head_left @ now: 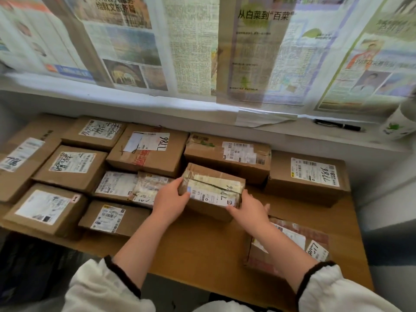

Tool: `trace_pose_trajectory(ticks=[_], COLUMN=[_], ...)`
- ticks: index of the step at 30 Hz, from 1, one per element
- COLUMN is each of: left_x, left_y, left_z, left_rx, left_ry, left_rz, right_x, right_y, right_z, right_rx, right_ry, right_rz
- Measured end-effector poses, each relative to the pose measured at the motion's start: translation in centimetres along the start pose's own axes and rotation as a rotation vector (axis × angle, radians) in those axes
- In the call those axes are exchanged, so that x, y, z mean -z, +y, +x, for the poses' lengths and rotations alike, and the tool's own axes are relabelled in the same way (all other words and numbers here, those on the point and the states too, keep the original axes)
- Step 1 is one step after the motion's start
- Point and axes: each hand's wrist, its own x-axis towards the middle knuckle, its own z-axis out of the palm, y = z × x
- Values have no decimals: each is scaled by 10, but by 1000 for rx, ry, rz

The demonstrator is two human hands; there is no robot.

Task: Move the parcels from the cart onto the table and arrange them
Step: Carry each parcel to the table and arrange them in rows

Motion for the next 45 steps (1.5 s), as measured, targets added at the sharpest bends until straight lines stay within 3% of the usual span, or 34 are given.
trace_pose_trajectory(ticks=[7, 19, 27, 33, 38, 45], left_x=[-3, -18, -11, 25, -3, -77], left_y=[-10, -24, -20, 1, 28, 41], left_z=[32, 31, 26, 2, -46, -83], left_rx=[29, -92, -120, -180, 12, 166], left_ry=[-27, 123, 138, 245, -98, -513], left_rz=[250, 306, 210, -102, -665, -543], right_x=[0, -11, 3, 36, 69, 73], right_y=[-12, -9, -4, 16, 79, 129], right_z=[38, 35, 29, 11, -21, -65], right_rx=[-10, -9, -28, -57, -307, -625], right_ry=[-29, 17, 9, 91, 210, 226], right_rz=[40, 51, 174, 403, 267, 217])
